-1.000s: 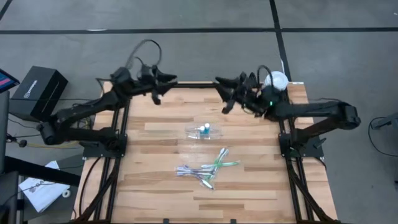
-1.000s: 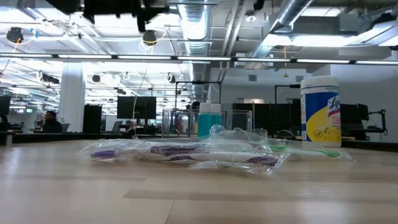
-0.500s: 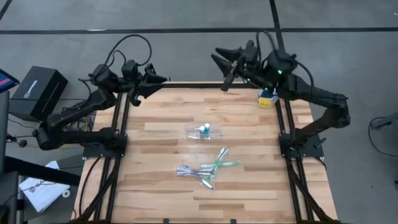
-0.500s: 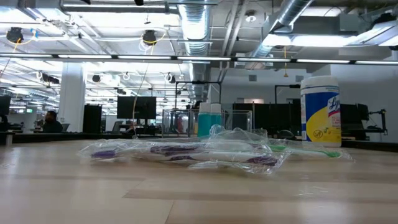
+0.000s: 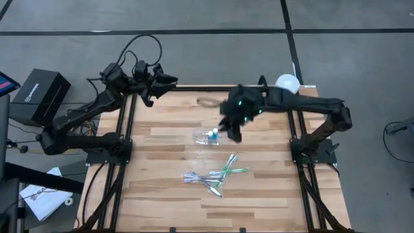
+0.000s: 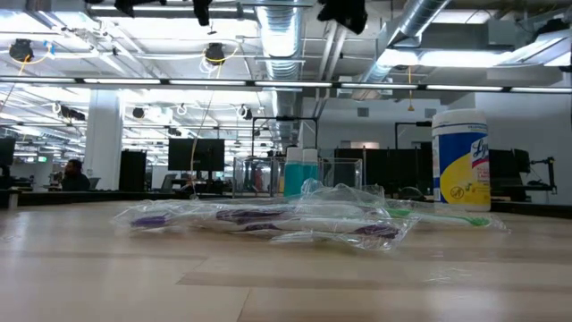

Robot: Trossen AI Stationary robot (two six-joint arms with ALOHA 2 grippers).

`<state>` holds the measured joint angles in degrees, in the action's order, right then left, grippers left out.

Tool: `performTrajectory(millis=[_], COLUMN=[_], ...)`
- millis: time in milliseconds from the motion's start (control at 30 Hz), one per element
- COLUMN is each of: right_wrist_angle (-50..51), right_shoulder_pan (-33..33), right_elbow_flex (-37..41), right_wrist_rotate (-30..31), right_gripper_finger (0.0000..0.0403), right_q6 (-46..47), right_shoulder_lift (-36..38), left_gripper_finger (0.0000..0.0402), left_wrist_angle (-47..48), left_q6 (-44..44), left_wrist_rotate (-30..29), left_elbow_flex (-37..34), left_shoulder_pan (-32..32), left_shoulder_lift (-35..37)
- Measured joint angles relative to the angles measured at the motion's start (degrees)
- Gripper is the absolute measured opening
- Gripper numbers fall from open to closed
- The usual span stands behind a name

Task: Pick & Place toothbrushing station
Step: Put the bottom green toothbrush into the transparent organizer

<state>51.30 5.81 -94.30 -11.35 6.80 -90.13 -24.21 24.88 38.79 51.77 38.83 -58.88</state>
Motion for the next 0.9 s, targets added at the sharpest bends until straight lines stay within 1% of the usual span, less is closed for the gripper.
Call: performTrajectory(millis=[100,233,367,433,567,700,767,900], right_wrist_angle=[-0.81,-7.98,-15.01,-17.07,-21.98,-30.84,-33.08,-34.68], right_shoulder_pan=[-1.01,-0.21,-0.26,-1.35,-5.76,-9.64,-10.46,-11.07], right_elbow_flex=[4.83,10.71,15.75,18.23,23.63,28.55,29.6,29.52], right_wrist_rotate=[-4.41,-12.0,-15.95,-17.42,-17.44,-17.37,-16.83,-13.27], right_gripper_finger=[0.0118,0.0118,0.0118,0.0118,0.0118,0.0118,0.0118,0.0118], right_q6=[-2.1,-1.45,0.97,3.04,6.33,11.72,13.94,14.13], right_shoulder_lift=[-1.94,-2.59,-2.79,-2.76,-2.57,-2.64,-2.64,-3.21], left_gripper_finger=[0.0154,0.0154,0.0154,0.0154,0.0154,0.0154,0.0154,0.0154], left_wrist_angle=[0.19,3.71,9.24,10.28,10.34,10.36,10.36,10.43], left_q6=[0.0,-1.43,-4.75,-5.81,-7.65,-8.46,-8.58,-9.53], left_wrist_rotate=[-0.01,-1.31,-1.41,-1.44,-1.55,-1.86,-1.84,-1.81], left_elbow_flex=[0.01,0.0,0.0,0.0,0.0,0.0,0.0,0.0], left_shoulder_pan=[0.33,0.11,0.11,0.11,0.11,0.26,0.37,0.37], left_shoulder_lift=[-1.21,-3.29,-4.96,-5.33,-5.36,-5.36,-5.36,-5.36])
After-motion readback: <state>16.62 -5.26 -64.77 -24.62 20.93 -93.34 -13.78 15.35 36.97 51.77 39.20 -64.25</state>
